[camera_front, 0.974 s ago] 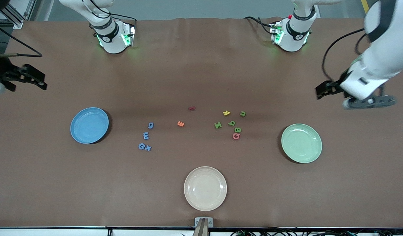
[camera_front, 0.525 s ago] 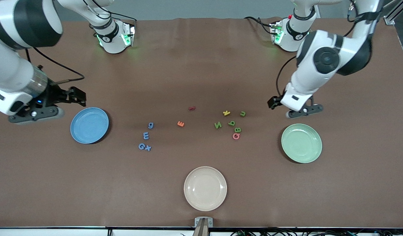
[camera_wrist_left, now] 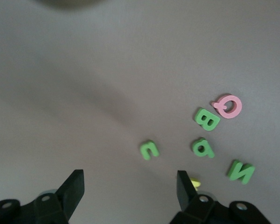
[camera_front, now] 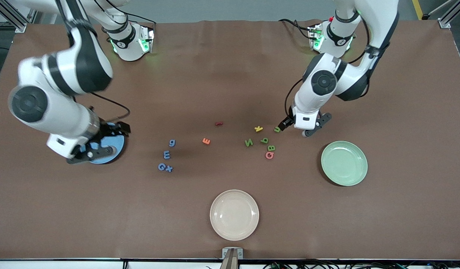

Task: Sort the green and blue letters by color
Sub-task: 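Place green u on the green plate while the right gripper lifts blue G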

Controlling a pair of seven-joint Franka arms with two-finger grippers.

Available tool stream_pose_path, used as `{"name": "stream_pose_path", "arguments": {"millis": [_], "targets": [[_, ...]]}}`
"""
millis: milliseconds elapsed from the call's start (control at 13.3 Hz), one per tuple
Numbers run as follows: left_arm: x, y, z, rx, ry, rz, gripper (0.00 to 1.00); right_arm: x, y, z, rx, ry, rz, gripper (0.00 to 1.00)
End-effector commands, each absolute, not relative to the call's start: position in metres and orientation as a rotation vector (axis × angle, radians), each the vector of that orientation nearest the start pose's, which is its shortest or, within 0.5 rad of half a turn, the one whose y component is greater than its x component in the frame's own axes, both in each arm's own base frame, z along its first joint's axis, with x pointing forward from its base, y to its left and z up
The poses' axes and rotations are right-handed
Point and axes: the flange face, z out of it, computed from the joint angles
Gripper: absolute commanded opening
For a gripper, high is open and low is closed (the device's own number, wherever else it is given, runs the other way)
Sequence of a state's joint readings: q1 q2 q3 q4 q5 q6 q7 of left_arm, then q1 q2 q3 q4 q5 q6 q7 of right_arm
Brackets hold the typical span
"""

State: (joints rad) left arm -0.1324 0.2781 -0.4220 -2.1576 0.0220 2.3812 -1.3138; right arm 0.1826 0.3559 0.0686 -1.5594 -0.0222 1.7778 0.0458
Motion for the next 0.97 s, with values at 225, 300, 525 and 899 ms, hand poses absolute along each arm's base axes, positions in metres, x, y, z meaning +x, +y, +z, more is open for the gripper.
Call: {"name": "stream_pose_path", "arguments": {"millis": [225, 300, 525, 899], "targets": [[0.464, -0.329, 0.225, -2.8, -1.407, 0.03, 0.78, 0.628, 0.2, 0.303, -3.126, -0.186, 0.092, 1.0], [0.462, -0.33, 0.218, -2.788, -1.417, 0.017, 0.78, 0.632, 0.201, 0.282, -3.121, -0.187, 0.074, 1.0], [0.463, -0.326, 0.202, -2.758, -1.466, 0.027, 0.73, 0.637, 0.204, 0.232, -3.11, -0.209, 0.045, 1.0], [0.463, -0.329, 0.189, -2.767, -1.522, 0.043, 0.66, 0.637, 0.202, 0.185, -3.083, -0.473, 0.057, 1.0]]}}
